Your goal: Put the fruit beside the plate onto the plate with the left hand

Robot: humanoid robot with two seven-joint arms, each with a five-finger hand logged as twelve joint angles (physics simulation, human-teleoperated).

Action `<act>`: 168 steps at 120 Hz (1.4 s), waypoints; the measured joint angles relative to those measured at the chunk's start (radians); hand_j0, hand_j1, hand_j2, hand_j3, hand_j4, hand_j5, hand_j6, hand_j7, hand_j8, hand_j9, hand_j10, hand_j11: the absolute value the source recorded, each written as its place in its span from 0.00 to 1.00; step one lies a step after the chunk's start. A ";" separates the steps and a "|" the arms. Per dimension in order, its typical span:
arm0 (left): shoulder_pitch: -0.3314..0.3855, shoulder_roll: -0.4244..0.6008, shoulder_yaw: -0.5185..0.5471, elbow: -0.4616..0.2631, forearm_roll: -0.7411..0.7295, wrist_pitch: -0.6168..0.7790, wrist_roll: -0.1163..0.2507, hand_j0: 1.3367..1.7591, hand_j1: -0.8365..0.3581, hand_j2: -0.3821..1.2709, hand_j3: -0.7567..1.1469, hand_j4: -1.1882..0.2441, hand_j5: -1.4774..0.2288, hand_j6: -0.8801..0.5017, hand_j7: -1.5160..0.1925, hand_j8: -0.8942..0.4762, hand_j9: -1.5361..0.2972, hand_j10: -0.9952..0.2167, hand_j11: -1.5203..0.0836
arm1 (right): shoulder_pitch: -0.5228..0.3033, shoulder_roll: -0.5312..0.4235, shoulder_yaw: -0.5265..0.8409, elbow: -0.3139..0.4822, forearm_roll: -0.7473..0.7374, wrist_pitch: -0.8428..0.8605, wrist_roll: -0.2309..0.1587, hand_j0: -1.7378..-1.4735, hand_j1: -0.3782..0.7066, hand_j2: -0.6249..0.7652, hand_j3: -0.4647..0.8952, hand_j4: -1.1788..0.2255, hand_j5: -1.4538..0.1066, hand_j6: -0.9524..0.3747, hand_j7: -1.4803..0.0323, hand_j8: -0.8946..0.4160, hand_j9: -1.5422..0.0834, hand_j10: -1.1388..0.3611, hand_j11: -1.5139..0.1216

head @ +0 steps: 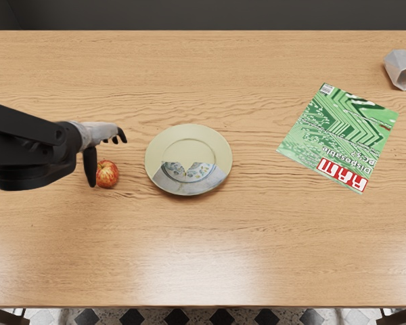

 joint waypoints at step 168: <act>0.153 -0.147 0.071 0.092 -0.065 0.257 -0.003 0.76 0.49 0.34 0.40 0.46 0.45 0.30 0.48 0.29 0.45 0.38 0.51 | 0.000 0.000 0.000 0.000 0.000 0.000 0.000 0.30 0.06 0.44 0.34 0.82 0.90 0.69 0.95 0.66 0.92 0.74 0.90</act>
